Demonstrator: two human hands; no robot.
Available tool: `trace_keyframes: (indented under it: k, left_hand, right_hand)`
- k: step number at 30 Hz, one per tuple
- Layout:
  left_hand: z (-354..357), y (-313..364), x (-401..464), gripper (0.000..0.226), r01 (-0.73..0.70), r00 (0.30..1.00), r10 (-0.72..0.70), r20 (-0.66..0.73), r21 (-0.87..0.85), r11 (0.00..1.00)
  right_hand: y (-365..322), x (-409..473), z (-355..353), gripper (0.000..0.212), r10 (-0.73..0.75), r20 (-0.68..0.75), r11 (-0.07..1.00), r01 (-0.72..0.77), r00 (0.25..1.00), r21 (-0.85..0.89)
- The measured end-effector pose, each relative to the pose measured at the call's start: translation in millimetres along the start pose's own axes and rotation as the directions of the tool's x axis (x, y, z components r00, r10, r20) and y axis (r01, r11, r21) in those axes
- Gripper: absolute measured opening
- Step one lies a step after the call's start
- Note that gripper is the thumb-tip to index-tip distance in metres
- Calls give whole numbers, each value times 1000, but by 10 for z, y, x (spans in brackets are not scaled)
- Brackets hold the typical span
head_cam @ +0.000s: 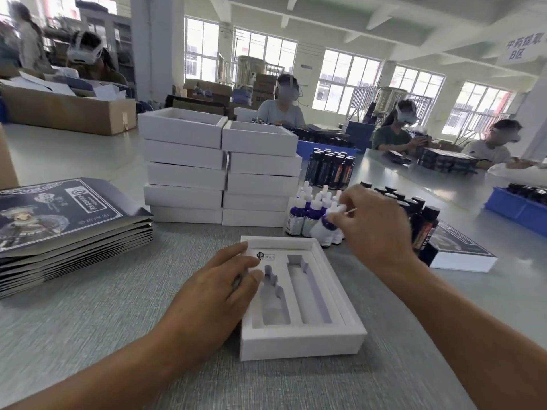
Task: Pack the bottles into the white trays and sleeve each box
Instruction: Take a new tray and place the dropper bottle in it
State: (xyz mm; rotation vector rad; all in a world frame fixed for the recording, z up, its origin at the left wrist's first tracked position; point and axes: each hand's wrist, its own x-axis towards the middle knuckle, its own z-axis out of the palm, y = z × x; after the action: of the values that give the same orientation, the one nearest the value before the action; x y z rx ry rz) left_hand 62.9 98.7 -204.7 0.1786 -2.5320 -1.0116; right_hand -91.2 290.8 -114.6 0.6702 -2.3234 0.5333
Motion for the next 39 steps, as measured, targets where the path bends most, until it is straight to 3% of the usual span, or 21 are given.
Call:
trace_keyframes:
  k: [2, 5, 8, 11, 12, 15, 20, 23, 25, 28, 30, 34, 39]
  left_hand:
    - [-8, 7, 0, 47, -5, 1000, 5, 8, 10, 1000]
    - [-22, 32, 5, 46, -5, 1000, 5, 4, 0, 1000]
    - [-32, 50, 5, 45, -6, 1000, 6, -7, -1, 1000]
    - [-30, 47, 8, 59, -20, 1000, 20, -13, -2, 1000]
    - [-23, 41, 12, 54, -26, 999, 26, -20, 4, 1000]
    - [-4, 20, 27, 31, -41, 998, 41, -52, 14, 999]
    - [-4, -11, 40, 25, -48, 998, 49, -48, 23, 999]
    - [-11, -5, 33, 15, -45, 998, 44, -39, -24, 999]
    - [-13, 8, 22, 24, -42, 999, 41, -35, -22, 999]
    - [-20, 41, 13, 38, -32, 999, 31, -33, -28, 999]
    - [-25, 53, 7, 39, -30, 999, 29, -29, -36, 999]
    - [-29, 46, 4, 23, -25, 999, 24, -26, -19, 1000]
    - [-26, 43, 3, 26, -21, 999, 22, -33, 15, 1000]
  right_hand:
    - [177, -95, -281, 18, 78, -19, 985, -74, 997, 158]
    - [472, -323, -642, 29, 185, 171, 875, -242, 968, 420]
    - [690, -608, -802, 36, 127, 386, 776, -334, 914, 535]
    - [816, -771, -858, 37, 63, 431, 690, -352, 900, 633]
    - [831, -786, -862, 37, 48, 432, 675, -348, 900, 650]
    - [791, -812, -803, 36, -15, 441, 668, -318, 898, 672]
    - [669, -844, -693, 48, -80, 434, 704, -258, 897, 662]
    - [726, -863, -696, 71, -73, 449, 657, -296, 890, 694]
    - [735, -902, -679, 76, -21, 482, 673, -344, 876, 655]
    - [700, -955, -592, 60, 23, 522, 771, -347, 853, 533]
    - [692, -953, -537, 46, 27, 534, 746, -372, 845, 552]
    - [740, -944, -513, 51, 24, 594, 631, -473, 804, 615]
    - [747, -980, -472, 48, 58, 622, 645, -505, 781, 574]
